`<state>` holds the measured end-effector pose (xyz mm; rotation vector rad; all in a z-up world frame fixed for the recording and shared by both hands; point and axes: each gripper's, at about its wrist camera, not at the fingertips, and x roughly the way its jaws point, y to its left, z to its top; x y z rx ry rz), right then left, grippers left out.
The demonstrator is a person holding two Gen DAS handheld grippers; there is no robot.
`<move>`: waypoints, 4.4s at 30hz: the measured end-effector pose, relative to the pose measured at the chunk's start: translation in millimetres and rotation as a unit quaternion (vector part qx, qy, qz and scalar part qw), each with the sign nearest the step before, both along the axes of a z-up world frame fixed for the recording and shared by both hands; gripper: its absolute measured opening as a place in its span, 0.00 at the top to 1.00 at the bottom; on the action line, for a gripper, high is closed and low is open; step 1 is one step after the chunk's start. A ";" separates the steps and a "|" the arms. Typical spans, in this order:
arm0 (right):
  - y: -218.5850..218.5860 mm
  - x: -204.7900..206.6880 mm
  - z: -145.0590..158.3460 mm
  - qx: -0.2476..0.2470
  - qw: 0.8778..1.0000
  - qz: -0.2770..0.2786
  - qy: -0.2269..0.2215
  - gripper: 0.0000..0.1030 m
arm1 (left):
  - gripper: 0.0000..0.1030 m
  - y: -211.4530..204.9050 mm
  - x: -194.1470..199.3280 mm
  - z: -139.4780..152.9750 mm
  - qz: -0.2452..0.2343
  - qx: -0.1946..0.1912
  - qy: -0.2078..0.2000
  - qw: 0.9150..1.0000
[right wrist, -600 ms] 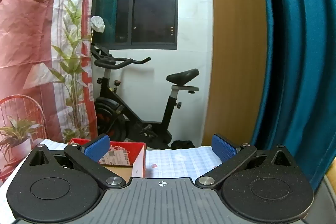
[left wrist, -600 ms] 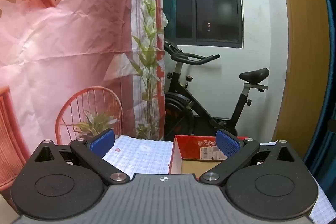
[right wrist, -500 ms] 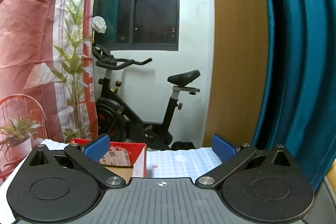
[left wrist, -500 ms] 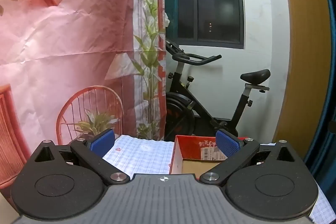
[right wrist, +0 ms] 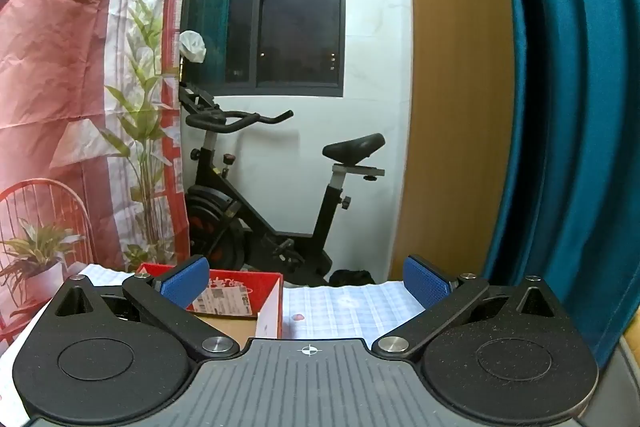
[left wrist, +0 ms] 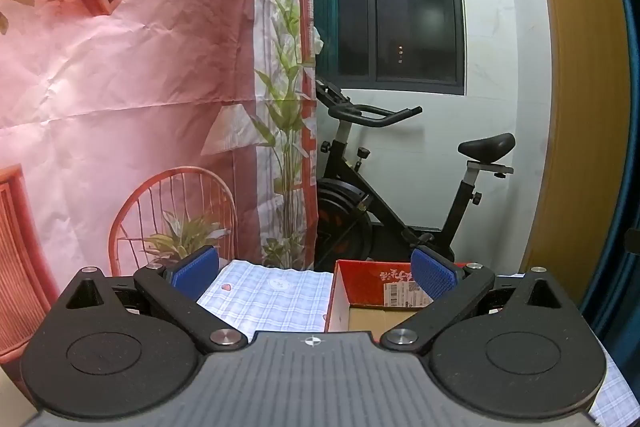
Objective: Organize soft objects
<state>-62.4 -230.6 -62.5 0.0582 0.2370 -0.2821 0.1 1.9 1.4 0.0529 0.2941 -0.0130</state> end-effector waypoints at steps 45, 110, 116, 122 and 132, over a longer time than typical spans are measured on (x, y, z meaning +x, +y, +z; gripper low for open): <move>5.6 -1.0 0.7 0.006 1.000 0.004 0.001 0.00 | 0.00 -3.7 -3.6 -4.5 -0.007 0.004 0.005 1.000; 48.8 53.2 -220.8 0.118 0.964 0.185 0.150 0.35 | 0.37 14.2 38.2 -213.2 -0.118 -0.051 0.195 0.972; 57.3 54.1 -227.4 0.115 0.956 0.210 0.167 0.43 | 0.41 9.1 41.9 -225.1 -0.121 -0.037 0.210 0.970; 55.6 55.3 -231.1 0.127 0.950 0.225 0.174 0.55 | 0.42 7.5 44.2 -234.1 -0.133 -0.047 0.239 0.961; 50.0 66.3 -247.6 0.156 0.939 0.223 0.208 0.56 | 0.59 2.9 46.4 -244.4 -0.158 -0.049 0.262 0.951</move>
